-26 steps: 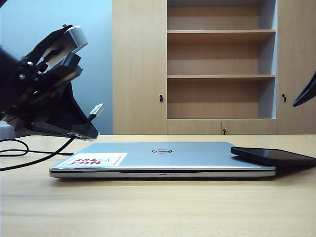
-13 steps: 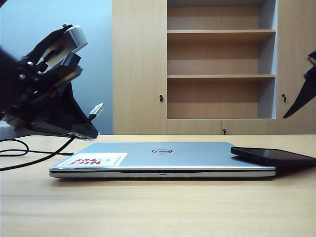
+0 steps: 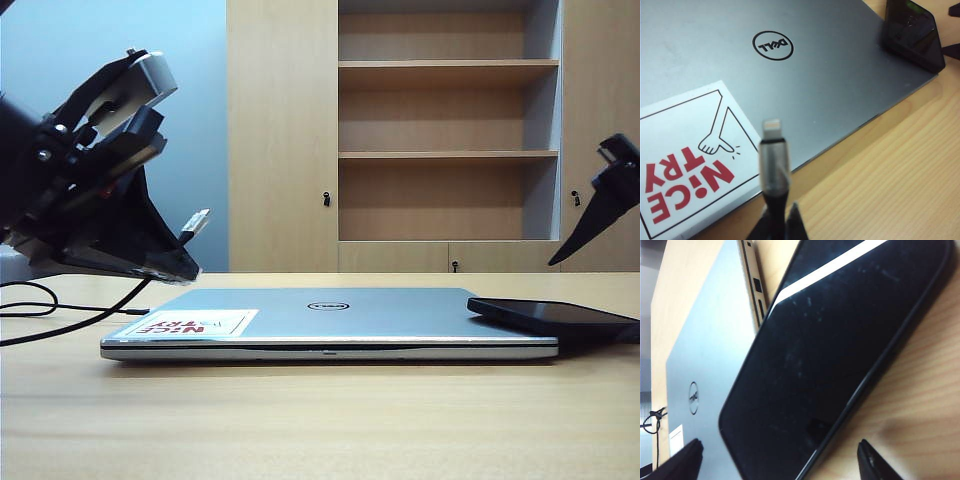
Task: Pick up the charging cable and the phone, plug the charging cable into the charging port on the phone, and finally place them back on the table.
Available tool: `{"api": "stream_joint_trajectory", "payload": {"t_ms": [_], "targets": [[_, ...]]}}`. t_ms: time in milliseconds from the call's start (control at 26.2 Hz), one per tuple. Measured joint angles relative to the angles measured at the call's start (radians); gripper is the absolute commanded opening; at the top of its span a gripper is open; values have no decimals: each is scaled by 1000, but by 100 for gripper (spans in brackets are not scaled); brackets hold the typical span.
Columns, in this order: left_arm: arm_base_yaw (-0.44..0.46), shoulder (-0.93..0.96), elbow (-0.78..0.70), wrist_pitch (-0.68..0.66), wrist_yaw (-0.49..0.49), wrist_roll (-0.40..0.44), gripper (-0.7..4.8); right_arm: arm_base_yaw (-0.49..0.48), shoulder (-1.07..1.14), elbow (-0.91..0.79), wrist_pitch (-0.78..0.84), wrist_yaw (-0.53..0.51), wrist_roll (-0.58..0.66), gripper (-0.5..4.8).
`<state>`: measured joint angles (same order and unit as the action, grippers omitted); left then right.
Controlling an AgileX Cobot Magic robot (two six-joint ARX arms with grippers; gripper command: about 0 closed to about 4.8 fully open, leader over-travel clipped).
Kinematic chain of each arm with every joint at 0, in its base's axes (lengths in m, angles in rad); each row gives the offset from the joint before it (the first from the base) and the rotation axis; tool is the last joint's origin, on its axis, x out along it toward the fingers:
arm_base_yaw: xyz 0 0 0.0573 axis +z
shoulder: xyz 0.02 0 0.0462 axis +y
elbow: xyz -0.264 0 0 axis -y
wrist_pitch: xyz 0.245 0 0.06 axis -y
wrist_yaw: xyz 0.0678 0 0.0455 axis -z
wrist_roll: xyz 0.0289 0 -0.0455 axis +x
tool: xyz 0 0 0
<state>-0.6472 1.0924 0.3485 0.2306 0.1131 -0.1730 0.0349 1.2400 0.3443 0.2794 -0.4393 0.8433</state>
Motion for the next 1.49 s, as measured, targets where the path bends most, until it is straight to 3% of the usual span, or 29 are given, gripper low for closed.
{"api": "stream_joint_trajectory", "payload": {"t_ms": [381, 610, 1029, 1181, 1486], "targets": [[0, 0, 0, 0, 0, 0, -6, 0, 113, 58, 23, -7, 1, 417], [0, 0, 0, 0, 0, 0, -6, -2, 187, 63, 114, -45, 2, 386], [0, 0, 0, 0, 0, 0, -6, -1, 250, 61, 225, -63, 7, 387], [0, 0, 0, 0, 0, 0, -6, 5, 250, 62, 242, -9, 92, 386], [0, 0, 0, 0, 0, 0, -6, 5, 251, 62, 247, 36, 103, 386]]}}
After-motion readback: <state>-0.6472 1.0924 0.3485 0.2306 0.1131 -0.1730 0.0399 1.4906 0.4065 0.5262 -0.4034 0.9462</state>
